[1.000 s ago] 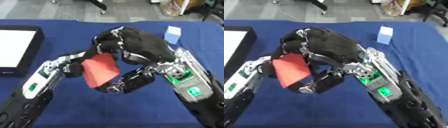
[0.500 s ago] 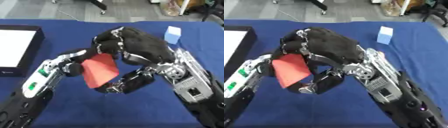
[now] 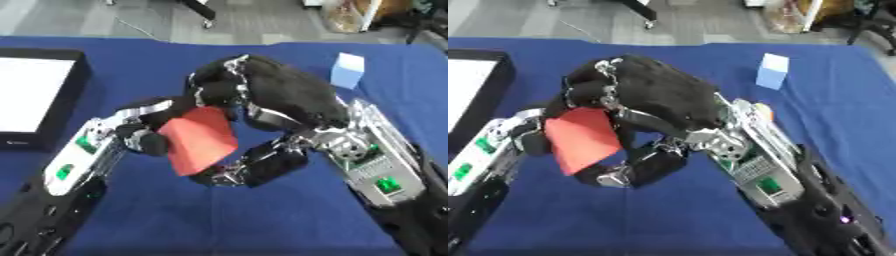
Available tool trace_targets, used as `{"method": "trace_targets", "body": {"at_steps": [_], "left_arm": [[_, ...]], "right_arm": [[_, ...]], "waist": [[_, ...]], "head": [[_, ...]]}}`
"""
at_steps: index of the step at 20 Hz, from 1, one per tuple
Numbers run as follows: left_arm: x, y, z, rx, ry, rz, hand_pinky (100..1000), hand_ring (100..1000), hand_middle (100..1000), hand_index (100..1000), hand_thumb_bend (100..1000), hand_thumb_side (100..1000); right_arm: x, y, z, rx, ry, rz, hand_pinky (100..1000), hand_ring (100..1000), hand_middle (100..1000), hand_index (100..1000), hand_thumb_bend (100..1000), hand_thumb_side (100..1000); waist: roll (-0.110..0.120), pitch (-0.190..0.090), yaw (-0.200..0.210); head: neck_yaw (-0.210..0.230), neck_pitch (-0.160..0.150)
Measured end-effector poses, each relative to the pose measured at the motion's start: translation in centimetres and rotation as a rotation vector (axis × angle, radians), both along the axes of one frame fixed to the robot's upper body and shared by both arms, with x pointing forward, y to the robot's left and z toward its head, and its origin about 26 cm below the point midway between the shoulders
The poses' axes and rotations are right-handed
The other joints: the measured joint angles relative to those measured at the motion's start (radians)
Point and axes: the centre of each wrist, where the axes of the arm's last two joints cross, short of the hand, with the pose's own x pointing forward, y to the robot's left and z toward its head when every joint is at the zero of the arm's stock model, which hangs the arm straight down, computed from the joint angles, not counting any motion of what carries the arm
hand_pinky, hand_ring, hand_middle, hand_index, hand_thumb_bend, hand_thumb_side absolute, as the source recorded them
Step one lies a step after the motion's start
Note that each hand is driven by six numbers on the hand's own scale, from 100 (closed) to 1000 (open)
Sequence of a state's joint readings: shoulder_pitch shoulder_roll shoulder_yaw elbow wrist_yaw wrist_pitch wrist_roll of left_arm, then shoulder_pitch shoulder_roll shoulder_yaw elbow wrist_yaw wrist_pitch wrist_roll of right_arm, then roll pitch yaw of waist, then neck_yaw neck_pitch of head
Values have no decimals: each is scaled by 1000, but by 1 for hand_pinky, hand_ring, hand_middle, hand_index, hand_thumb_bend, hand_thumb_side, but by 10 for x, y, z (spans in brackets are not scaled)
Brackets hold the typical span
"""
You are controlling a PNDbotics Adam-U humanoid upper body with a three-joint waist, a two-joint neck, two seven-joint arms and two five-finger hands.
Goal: Pick up the objects with one hand, pass them to the other hand, and then place them into the box on the other side of the table.
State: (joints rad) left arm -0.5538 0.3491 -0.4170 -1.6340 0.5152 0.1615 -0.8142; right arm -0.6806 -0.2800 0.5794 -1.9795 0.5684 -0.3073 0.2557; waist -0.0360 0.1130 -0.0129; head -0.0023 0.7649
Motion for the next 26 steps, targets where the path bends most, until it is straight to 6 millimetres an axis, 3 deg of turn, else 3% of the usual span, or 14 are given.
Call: {"method": "trace_targets", "body": {"at_steps": [12,26], "left_arm": [[2,-1,-3,14,9,-78,775,657,605,825,824,500],[3,-3,-1,-9,24,-6,768,675,572,790,830,495]], "right_arm": [[0,0,0,16,-1,-5,434,503,336,432,142,159],[1,-2,1,24,-17,-17,439,502,337,433,139,178]], "waist": [[-3,0,2],[-9,0,5]], "head": [[0,0],[-4,0]]}}
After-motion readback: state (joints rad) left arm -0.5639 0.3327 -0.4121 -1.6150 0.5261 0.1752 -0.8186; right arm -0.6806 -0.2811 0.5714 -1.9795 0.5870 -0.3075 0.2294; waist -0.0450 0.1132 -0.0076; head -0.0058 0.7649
